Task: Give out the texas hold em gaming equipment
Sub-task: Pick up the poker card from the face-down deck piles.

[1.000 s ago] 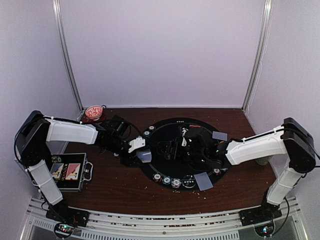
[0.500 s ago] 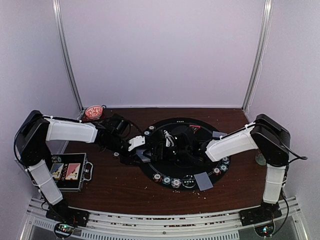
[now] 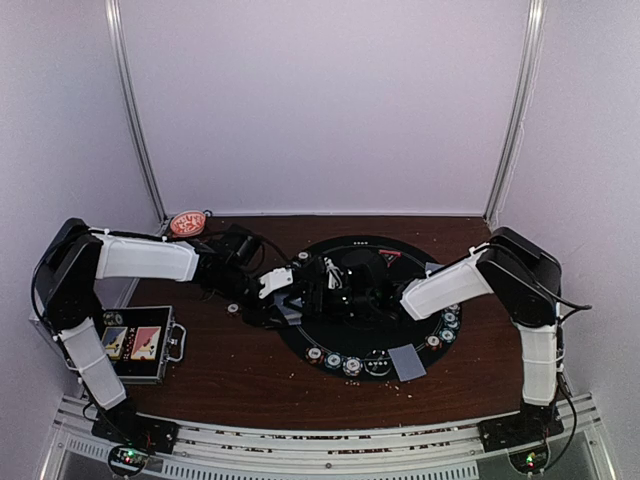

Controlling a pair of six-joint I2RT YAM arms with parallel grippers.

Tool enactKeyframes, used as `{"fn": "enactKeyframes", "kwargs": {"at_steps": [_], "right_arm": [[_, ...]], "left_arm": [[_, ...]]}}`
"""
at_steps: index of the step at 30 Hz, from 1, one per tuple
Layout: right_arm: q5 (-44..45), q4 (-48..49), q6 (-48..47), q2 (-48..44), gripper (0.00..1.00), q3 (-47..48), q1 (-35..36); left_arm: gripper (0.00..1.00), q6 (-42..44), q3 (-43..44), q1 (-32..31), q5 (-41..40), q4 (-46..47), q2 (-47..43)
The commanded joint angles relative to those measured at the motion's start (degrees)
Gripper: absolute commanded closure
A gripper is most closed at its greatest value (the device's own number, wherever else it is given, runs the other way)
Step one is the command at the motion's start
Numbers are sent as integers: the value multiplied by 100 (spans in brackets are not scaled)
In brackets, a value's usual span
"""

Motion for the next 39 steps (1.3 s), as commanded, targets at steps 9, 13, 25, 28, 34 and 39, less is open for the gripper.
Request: {"fn": "enactKeyframes", "kwargs": {"at_steps": [9,13,25,28,34,39], "right_arm": [[-32,257,-32,144,41,123,-131],[-267,408,-60,153,41,136,-110],[-264,144,-165,236,54,185,-87],[9,-63,-276,107,56,125,-101],[370,-322,-430,-165,60,-50,-174],[465,-492,-535,-208,69,-27,-174]], "left_arm": [[52,-218,245,19,-12,-80,173],[52,-206,262,24,19,-90,192],[52,-153,280,65,148,-118,248],[52,-134,285,75,167,-124,261],[52,-131,289,77,187,-124,267],[52,-121,289,76,196,-138,287]]}}
